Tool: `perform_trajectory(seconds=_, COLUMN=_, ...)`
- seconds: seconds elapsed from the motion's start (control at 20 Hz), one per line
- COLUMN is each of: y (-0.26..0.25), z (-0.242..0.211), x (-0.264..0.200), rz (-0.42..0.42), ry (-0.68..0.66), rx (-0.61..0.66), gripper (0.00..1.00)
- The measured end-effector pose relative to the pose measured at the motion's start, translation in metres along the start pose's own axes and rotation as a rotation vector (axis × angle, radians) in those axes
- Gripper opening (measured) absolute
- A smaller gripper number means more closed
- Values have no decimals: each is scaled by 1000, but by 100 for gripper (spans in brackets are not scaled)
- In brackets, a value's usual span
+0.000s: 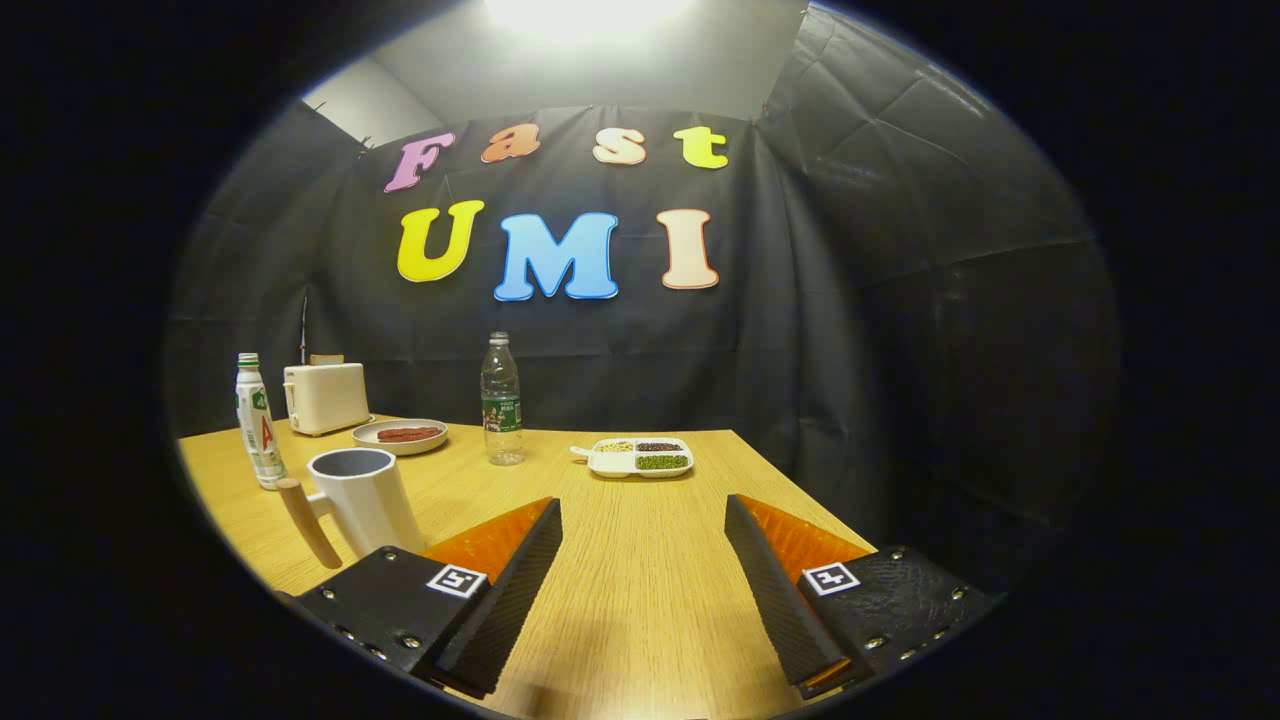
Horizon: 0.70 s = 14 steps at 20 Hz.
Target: Take the bottle from table, then pour the juice into the cup, finally place the bottle on the coaster
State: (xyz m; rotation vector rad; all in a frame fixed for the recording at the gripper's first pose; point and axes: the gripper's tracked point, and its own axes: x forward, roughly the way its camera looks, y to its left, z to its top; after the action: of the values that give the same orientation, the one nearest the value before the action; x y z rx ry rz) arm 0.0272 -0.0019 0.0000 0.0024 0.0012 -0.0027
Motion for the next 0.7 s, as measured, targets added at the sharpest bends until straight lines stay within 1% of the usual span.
perform_trajectory(seconds=0.1, y=1, z=1, x=24, rz=3, ry=4, rx=14, gripper=99)
perform_trajectory(seconds=0.25, y=3, z=5, x=44, rz=13, ry=2, rx=29, gripper=99)
perform_trajectory(seconds=0.45, y=7, z=42, x=53, rz=-6, ry=-86, rx=97, gripper=99)
perform_trajectory(seconds=0.55, y=6, z=55, x=50, rz=-55, ry=-101, rx=105, gripper=99)
perform_trajectory(seconds=0.65, y=13, z=64, x=39, rz=-108, ry=-77, rx=108, gripper=99)
perform_trajectory(seconds=0.7, y=15, z=69, x=34, rz=-136, ry=-64, rx=87, gripper=99)
